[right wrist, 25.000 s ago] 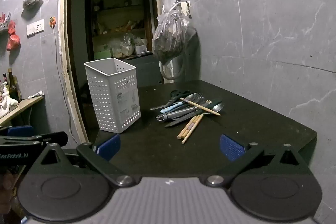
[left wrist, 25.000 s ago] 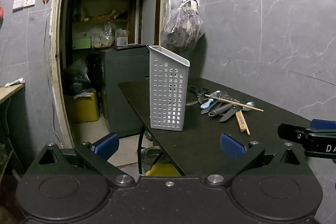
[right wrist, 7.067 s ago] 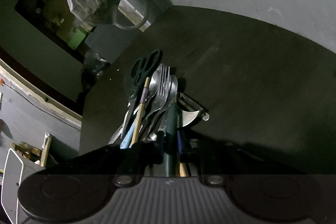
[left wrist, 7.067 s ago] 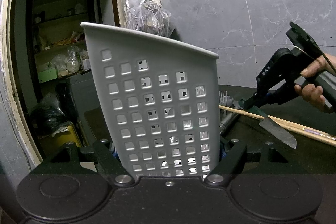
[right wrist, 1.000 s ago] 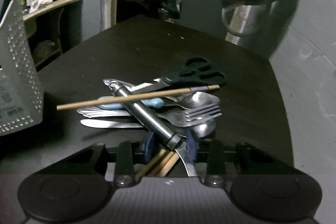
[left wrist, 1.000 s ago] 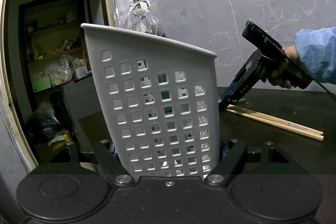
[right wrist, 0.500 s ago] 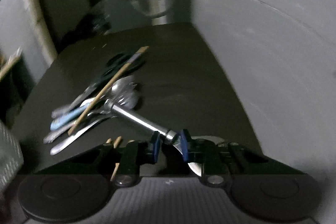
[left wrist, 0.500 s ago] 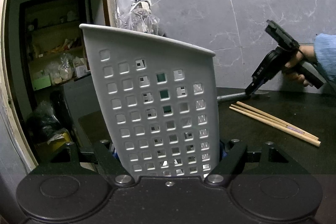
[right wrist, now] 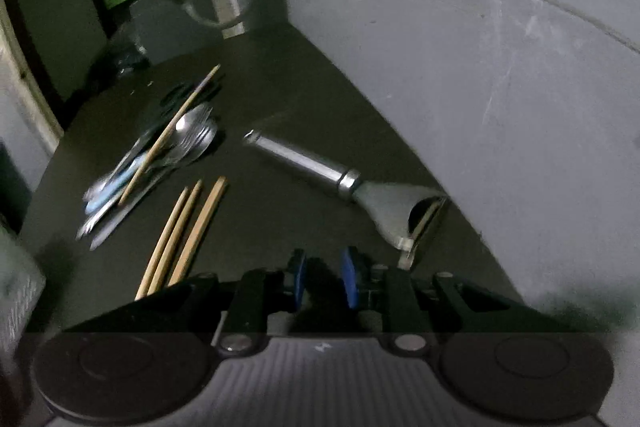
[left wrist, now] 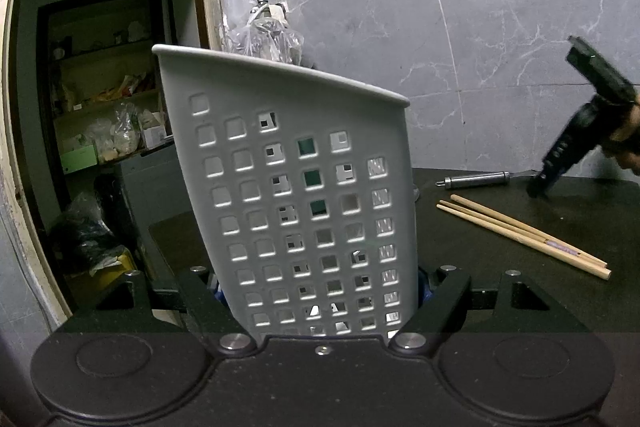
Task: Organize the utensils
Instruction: 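Grasp the silver-handled spatula by its handle with the right gripper, then lift the spatula up off the table with the right gripper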
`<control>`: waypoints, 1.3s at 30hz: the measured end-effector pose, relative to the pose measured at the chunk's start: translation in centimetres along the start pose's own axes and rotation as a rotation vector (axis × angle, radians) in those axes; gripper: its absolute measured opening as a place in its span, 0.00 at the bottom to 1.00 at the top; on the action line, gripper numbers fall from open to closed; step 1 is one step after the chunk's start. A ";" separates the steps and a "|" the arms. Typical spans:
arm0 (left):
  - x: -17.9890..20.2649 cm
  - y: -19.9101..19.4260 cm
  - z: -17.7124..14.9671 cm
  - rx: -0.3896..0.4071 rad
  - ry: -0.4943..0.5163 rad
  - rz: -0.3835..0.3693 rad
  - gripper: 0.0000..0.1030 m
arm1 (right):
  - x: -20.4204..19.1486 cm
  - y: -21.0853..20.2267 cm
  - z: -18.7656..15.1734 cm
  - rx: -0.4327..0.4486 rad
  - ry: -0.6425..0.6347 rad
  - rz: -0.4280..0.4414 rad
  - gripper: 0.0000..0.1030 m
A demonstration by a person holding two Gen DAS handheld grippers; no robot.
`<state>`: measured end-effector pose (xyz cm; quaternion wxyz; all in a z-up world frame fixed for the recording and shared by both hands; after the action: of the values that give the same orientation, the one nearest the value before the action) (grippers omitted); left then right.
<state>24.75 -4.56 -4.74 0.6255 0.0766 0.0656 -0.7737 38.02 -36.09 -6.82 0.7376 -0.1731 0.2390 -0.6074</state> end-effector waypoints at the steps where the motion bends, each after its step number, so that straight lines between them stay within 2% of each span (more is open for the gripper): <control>1: 0.0 0.0 0.0 0.000 0.001 0.000 0.77 | -0.5 -0.5 -0.4 0.000 -0.012 0.005 0.23; 3: 0.0 0.0 0.0 0.001 0.000 0.000 0.77 | -1.5 -1.2 -0.7 0.005 -0.036 0.025 0.23; 4: 0.0 0.0 0.0 0.000 0.000 0.001 0.77 | -1.8 -1.4 -0.4 0.017 -0.056 0.023 0.27; 5: 0.0 0.0 0.0 0.000 0.000 0.000 0.77 | -2.0 -1.5 0.0 0.035 -0.079 0.024 0.38; 7: 0.0 0.0 -0.1 -0.001 0.000 0.001 0.77 | -1.7 -0.6 1.7 0.078 -0.085 0.008 0.43; 9: 0.0 0.0 0.0 -0.003 0.003 0.001 0.77 | -1.3 0.6 3.4 0.101 -0.056 0.026 0.44; 11: -0.1 0.1 0.0 -0.005 0.002 0.000 0.77 | -0.9 2.1 4.7 0.122 -0.064 0.039 0.54; 13: -0.2 0.1 0.0 -0.007 0.002 -0.002 0.77 | -0.8 3.8 5.4 0.118 -0.116 0.037 0.60; 16: -0.2 0.1 0.0 -0.006 0.001 -0.001 0.77 | -0.9 5.8 5.6 0.078 -0.152 0.064 0.60; 18: -0.2 0.2 0.1 -0.006 0.000 -0.003 0.77 | -0.9 6.9 5.3 0.048 -0.153 0.072 0.59; 21: -0.2 0.2 0.0 -0.005 -0.001 -0.003 0.77 | -0.7 6.9 4.4 0.035 -0.149 0.060 0.49; 23: -0.2 0.2 0.0 -0.005 -0.002 -0.002 0.77 | -0.8 6.1 4.1 0.034 -0.151 0.057 0.33; 25: -0.2 0.2 0.0 -0.005 -0.002 -0.002 0.77 | -0.9 5.2 3.6 0.023 -0.140 0.034 0.22; 26: -0.2 0.2 0.0 -0.004 -0.001 -0.002 0.77 | -1.0 4.8 3.3 0.021 -0.141 0.018 0.20; 29: -0.2 0.2 0.0 -0.005 -0.001 -0.002 0.77 | -1.5 3.3 2.2 0.011 -0.115 0.004 0.19; 39: -0.2 0.1 -0.1 -0.001 -0.003 -0.002 0.77 | -7.5 -1.9 -2.0 -0.020 -0.102 0.104 0.19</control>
<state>24.90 -4.33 -4.80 0.6249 0.0751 0.0651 -0.7743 34.21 -29.10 -6.38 0.7776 -0.1987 0.2157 -0.5562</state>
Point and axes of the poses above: each gripper's, at about its wrist camera, not at the fingertips, and y roughly the way its jaws point, x to its right, z to its top, the point moved 7 cm from there along y, roughly the way its jaws point, and after that the axes turned 14 degrees about x, right-handed, at the moved point
